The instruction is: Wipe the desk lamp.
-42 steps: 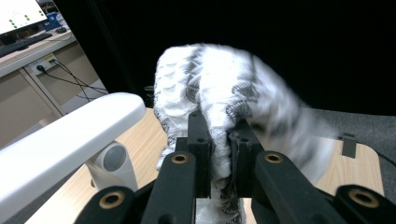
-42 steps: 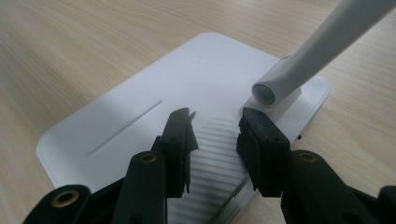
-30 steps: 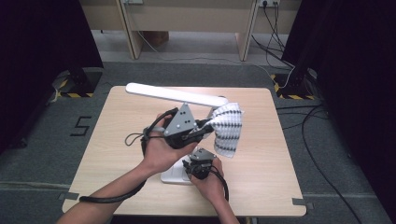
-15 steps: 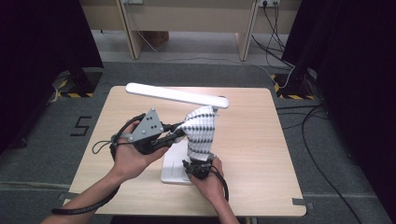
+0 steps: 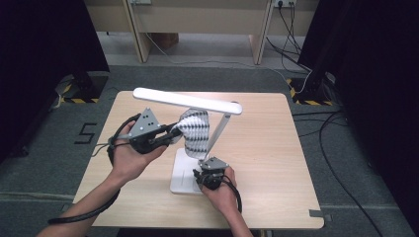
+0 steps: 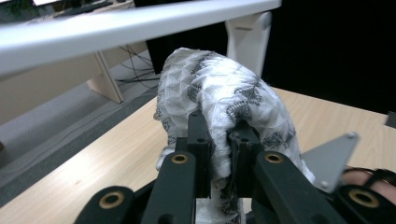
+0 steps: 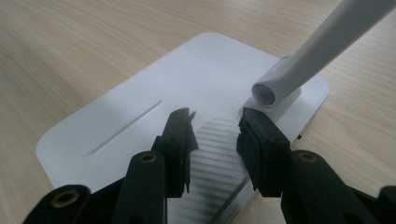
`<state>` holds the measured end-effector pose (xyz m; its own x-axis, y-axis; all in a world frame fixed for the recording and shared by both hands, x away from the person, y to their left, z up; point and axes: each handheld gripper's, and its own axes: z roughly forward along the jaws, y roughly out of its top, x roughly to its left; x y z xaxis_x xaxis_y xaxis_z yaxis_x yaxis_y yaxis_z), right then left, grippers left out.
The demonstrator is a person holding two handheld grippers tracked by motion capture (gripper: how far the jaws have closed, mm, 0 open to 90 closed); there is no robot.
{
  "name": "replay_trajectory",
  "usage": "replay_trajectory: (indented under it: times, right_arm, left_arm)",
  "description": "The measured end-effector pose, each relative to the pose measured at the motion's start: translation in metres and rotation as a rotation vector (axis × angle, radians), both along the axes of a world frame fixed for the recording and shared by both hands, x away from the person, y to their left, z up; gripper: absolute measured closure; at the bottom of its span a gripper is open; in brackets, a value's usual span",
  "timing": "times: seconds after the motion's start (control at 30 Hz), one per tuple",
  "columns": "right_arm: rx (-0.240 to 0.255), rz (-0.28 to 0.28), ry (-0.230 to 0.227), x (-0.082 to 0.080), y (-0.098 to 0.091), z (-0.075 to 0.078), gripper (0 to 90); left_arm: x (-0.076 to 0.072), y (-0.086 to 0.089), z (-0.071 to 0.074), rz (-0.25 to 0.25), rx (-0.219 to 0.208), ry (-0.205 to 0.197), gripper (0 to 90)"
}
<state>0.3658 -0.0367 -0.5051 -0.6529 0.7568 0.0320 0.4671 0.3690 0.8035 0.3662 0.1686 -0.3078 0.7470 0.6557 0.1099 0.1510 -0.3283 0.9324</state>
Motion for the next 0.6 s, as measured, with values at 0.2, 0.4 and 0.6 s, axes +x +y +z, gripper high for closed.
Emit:
replay_trajectory:
  times: [0.2,0.4,0.6]
  right_arm:
    - [0.003,0.002,-0.003,0.000,0.000,0.000,63.6]
    - [0.002,-0.001,-0.001,0.000,0.000,0.000,63.6]
    - [0.004,0.001,-0.001,0.000,0.000,0.000,63.5]
  left_arm:
    - [0.006,-0.022,0.000,-0.009,-0.018,-0.001,81.2]
    - [0.003,-0.044,0.008,-0.043,-0.037,-0.023,81.2]
    - [0.004,-0.059,0.015,-0.061,-0.055,-0.028,81.1]
